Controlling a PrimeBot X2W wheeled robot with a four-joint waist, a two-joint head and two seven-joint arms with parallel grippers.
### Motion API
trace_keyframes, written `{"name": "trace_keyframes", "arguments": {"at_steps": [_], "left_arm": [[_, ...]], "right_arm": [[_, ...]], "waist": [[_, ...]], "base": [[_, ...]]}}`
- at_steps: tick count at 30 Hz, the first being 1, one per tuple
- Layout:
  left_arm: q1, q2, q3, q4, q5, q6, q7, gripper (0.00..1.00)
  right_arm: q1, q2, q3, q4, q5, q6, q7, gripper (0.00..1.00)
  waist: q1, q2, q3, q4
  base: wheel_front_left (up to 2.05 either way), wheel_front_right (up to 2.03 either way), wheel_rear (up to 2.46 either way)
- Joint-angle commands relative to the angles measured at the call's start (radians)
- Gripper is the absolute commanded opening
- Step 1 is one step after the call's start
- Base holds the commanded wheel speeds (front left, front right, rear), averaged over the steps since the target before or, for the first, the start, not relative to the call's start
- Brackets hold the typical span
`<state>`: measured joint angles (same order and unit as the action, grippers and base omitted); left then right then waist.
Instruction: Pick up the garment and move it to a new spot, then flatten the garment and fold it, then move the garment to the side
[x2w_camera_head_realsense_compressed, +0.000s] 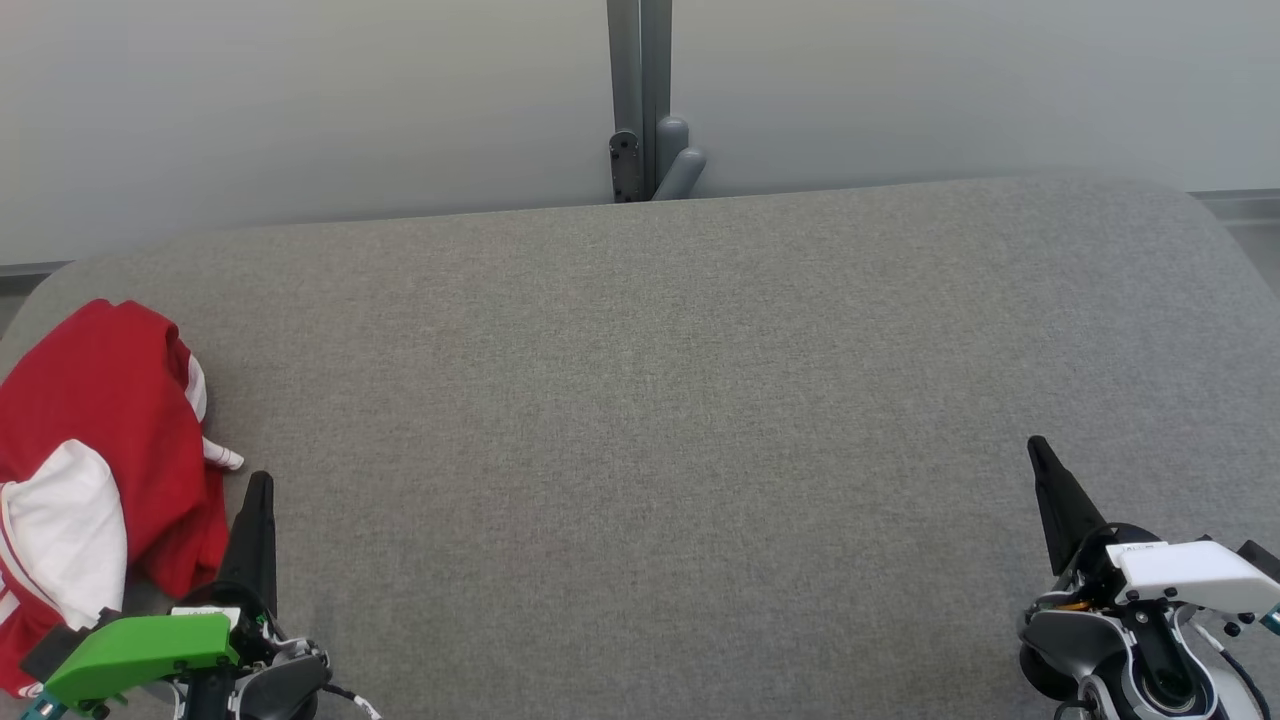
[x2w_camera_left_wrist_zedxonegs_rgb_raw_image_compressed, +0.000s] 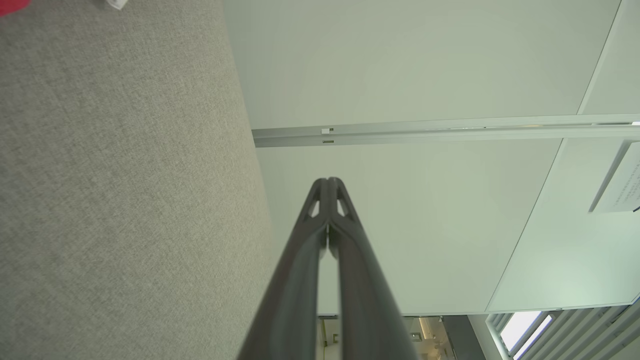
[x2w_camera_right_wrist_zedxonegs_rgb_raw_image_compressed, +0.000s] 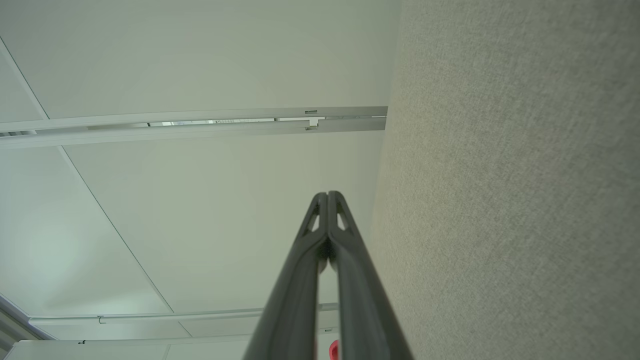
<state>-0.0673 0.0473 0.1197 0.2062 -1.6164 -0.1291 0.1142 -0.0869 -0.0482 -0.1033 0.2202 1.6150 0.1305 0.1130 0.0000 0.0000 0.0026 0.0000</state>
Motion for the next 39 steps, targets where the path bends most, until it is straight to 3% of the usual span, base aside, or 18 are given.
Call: {"name": "trace_keyframes", "arguments": {"at_steps": [1,39], "left_arm": [[-0.008,0.007,0.0,-0.001,0.001,-0.005,0.003,0.0],[-0.008,0.007,0.0,-0.001,0.001,-0.005,0.003,0.0]], "right_arm": [[0.01,-0.005,0.0,-0.005,0.002,0.001,0.001,0.0],[0.011,-0.005,0.0,-0.005,0.002,0.001,0.001,0.0]], "waist": [[0.0,0.0,0.0,0.0],[0.0,0.0,0.0,0.0]], "base": [[0.0,0.0,0.0],[0.0,0.0,0.0]]}}
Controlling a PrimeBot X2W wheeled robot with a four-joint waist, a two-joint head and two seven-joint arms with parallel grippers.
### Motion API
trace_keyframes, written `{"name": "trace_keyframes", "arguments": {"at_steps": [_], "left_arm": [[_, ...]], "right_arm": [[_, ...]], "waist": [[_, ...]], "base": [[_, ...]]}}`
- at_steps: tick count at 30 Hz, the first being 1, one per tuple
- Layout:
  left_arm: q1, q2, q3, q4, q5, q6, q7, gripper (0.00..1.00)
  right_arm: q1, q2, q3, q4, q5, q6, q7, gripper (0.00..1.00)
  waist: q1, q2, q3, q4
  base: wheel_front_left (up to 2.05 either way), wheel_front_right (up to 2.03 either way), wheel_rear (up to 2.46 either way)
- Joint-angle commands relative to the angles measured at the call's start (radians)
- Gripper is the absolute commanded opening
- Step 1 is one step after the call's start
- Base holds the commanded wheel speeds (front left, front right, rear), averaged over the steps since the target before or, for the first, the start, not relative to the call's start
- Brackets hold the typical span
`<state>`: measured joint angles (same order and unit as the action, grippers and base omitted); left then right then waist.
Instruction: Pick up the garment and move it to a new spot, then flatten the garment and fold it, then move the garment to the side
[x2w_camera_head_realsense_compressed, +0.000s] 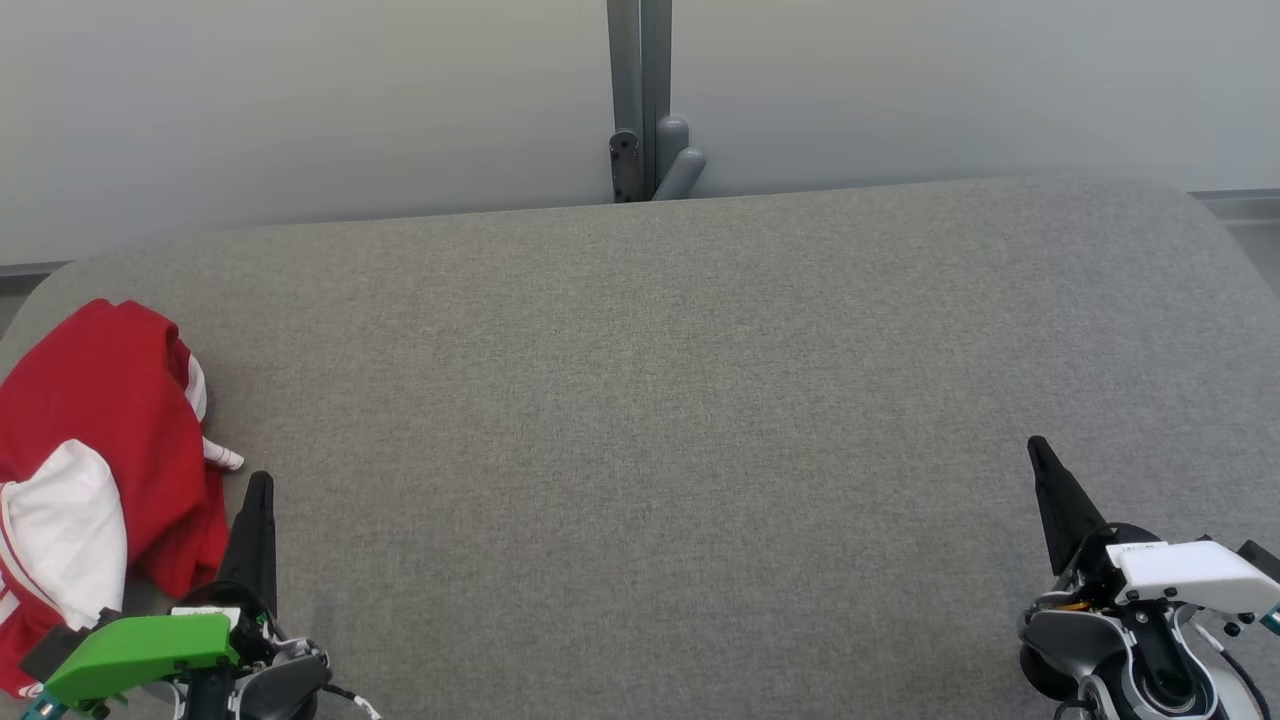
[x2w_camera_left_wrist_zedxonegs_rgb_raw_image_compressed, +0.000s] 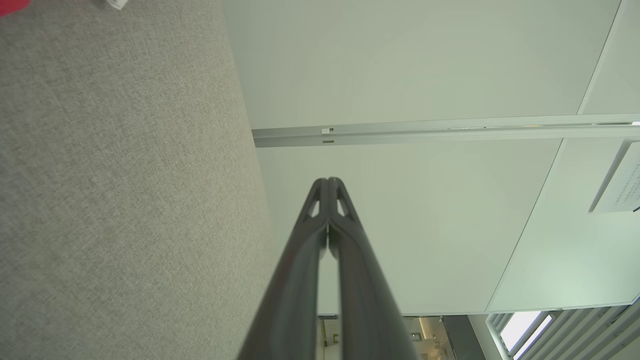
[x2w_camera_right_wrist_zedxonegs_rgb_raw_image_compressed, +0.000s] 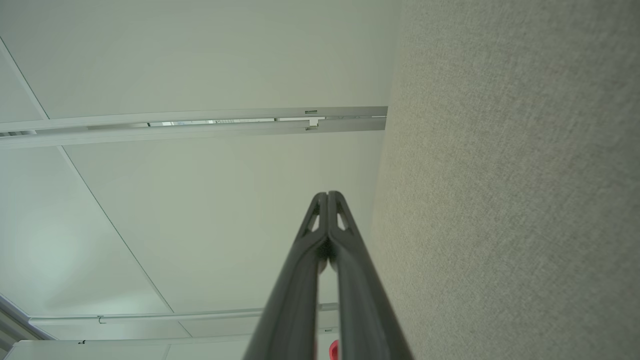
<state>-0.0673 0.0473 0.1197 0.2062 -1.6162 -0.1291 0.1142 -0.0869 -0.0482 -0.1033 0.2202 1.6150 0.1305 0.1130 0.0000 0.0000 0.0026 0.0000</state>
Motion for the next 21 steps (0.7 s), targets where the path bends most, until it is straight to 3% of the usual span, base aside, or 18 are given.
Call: {"name": "trace_keyframes", "arguments": {"at_steps": [1,18,19,21], "left_arm": [[-0.008,0.007,0.0,-0.001,0.0,-0.005,0.003,0.0],[-0.008,0.007,0.0,-0.001,0.0,-0.005,0.003,0.0],[0.001,-0.001,0.0,0.002,0.0,0.0,0.0,1.0],[0.011,-0.004,-0.001,0.019,0.0,0.0,-0.002,1.0]], "right_arm": [[0.011,-0.005,0.0,-0.005,0.002,0.001,0.001,0.0],[0.011,-0.005,0.0,-0.005,0.002,0.001,0.001,0.0],[0.0,0.001,0.0,0.003,0.0,0.0,0.0,1.0],[0.006,0.005,0.001,0.018,-0.001,0.0,0.0,1.0]], "waist": [[0.0,0.0,0.0,0.0],[0.0,0.0,0.0,0.0],[0.0,0.0,0.0,0.0],[0.0,0.0,0.0,0.0]], "base": [[0.0,0.0,0.0],[0.0,0.0,0.0],[0.0,0.0,0.0],[0.0,0.0,0.0]]}}
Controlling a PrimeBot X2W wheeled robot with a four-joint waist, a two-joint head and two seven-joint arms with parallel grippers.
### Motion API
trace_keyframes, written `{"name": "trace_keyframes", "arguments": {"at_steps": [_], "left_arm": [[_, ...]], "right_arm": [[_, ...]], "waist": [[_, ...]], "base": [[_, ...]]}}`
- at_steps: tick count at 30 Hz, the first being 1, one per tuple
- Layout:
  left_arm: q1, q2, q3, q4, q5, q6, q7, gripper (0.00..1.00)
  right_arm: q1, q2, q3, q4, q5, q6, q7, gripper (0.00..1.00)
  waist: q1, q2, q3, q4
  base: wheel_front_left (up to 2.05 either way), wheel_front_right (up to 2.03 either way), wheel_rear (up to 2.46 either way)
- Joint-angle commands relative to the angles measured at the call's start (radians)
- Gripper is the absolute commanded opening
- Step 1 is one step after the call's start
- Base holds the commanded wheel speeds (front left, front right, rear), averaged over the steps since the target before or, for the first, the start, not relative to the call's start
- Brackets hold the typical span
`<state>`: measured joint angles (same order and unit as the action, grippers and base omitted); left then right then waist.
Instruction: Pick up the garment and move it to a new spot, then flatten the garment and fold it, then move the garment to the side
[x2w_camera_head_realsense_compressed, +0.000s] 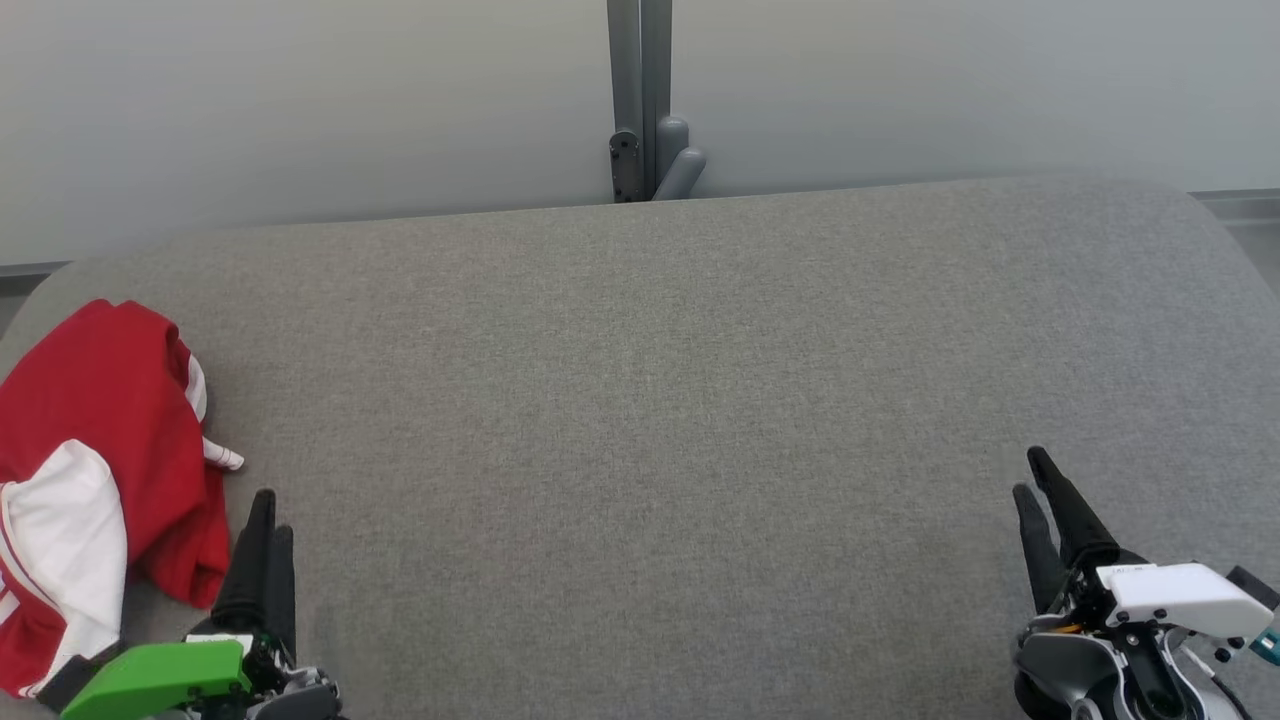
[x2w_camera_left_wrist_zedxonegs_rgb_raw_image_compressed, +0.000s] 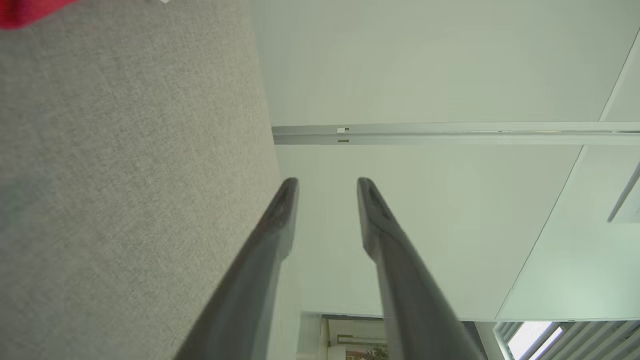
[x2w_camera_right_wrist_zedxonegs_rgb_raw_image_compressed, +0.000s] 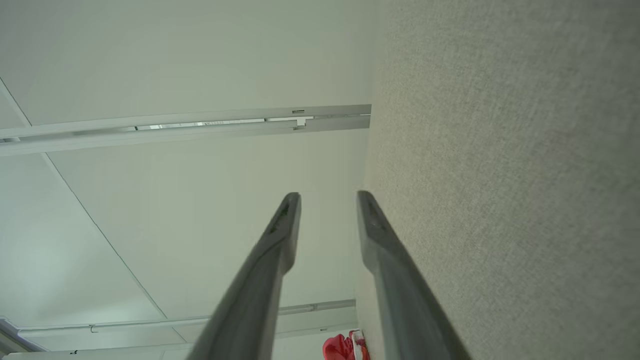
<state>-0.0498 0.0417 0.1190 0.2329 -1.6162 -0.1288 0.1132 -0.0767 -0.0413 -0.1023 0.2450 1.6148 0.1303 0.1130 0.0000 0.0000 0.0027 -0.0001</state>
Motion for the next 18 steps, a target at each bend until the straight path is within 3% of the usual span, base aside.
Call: {"name": "trace_keyframes", "arguments": {"at_steps": [1,7,18], "left_arm": [[0.002,0.0,-0.001,0.002,0.0,0.0,-0.001,1.0],[0.004,0.003,-0.017,0.007,0.035,0.0,-0.032,1.0],[0.012,0.004,-0.02,0.011,0.274,-0.001,-0.089,1.0]], "right_arm": [[0.001,0.0,0.001,0.001,0.0,0.0,0.0,1.0],[0.006,-0.01,0.025,-0.012,-0.03,0.0,-0.03,1.0],[0.011,-0.032,0.054,-0.019,-0.262,0.0,-0.089,1.0]], "waist": [[0.0,0.0,0.0,0.0],[0.0,0.0,0.001,0.0],[0.0,0.0,0.001,-0.002]], "base": [[0.0,0.0,0.0],[0.0,0.0,0.0],[0.0,0.0,0.0]]}}
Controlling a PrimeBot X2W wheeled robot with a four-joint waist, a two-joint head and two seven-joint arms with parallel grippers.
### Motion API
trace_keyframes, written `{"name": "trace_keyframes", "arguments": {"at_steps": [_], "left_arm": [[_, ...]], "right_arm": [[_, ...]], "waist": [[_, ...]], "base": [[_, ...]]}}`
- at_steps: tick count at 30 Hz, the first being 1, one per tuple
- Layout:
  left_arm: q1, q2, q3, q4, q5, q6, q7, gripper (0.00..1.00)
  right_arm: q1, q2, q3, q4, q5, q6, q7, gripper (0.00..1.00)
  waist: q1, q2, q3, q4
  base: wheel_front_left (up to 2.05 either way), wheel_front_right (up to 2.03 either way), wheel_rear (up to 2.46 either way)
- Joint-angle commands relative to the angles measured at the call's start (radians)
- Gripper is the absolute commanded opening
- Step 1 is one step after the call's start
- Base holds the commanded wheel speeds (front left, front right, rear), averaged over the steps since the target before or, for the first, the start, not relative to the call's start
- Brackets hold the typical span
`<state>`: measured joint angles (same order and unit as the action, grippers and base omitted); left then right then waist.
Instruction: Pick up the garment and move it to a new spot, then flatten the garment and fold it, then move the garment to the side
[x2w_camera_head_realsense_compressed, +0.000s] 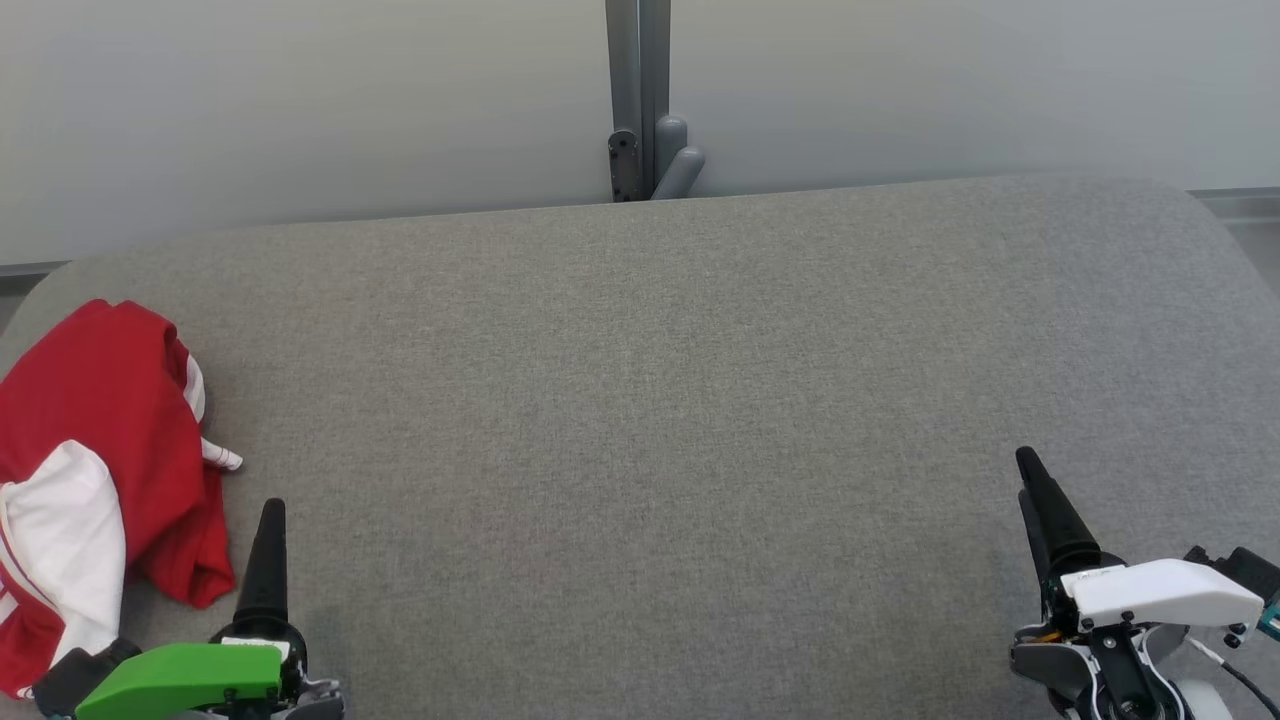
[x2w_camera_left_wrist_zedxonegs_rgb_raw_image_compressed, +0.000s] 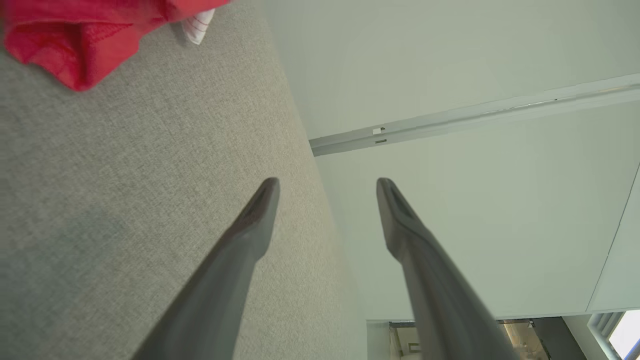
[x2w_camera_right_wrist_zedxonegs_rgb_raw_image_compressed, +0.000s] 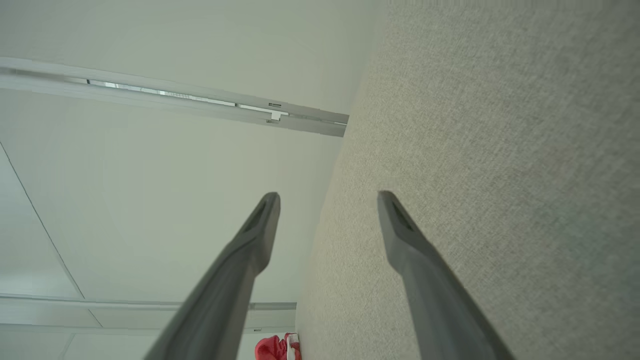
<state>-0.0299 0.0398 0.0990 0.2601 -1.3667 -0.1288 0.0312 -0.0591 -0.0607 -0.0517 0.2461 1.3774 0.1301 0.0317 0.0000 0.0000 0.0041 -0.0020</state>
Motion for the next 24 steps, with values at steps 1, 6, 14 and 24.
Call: {"name": "trace_keyframes", "arguments": {"at_steps": [1,6,14,24], "left_arm": [[-0.007,0.006,-0.002,-0.018,0.048,-0.001,-0.011,1.0],[-0.001,0.006,-0.013,-0.017,0.154,-0.001,-0.032,1.0],[0.004,0.006,-0.017,-0.008,0.277,-0.001,-0.06,1.0],[0.014,0.007,-0.032,0.009,0.445,-0.001,-0.1,1.0]], "right_arm": [[-0.006,-0.014,0.006,-0.021,-0.047,0.0,-0.012,1.0],[-0.002,-0.019,0.019,-0.027,-0.158,0.0,-0.033,1.0],[0.004,-0.018,0.037,-0.035,-0.268,0.0,-0.061,1.0],[0.012,-0.022,0.052,-0.039,-0.419,0.0,-0.1,1.0]], "waist": [[0.0,0.0,0.0,0.0],[0.0,0.0,-0.001,0.0],[0.0,0.0,-0.002,0.0],[0.0,0.0,-0.002,-0.001]], "base": [[0.0,0.0,0.0],[0.0,0.0,0.0],[0.0,0.0,0.0],[0.0,0.0,0.0]]}}
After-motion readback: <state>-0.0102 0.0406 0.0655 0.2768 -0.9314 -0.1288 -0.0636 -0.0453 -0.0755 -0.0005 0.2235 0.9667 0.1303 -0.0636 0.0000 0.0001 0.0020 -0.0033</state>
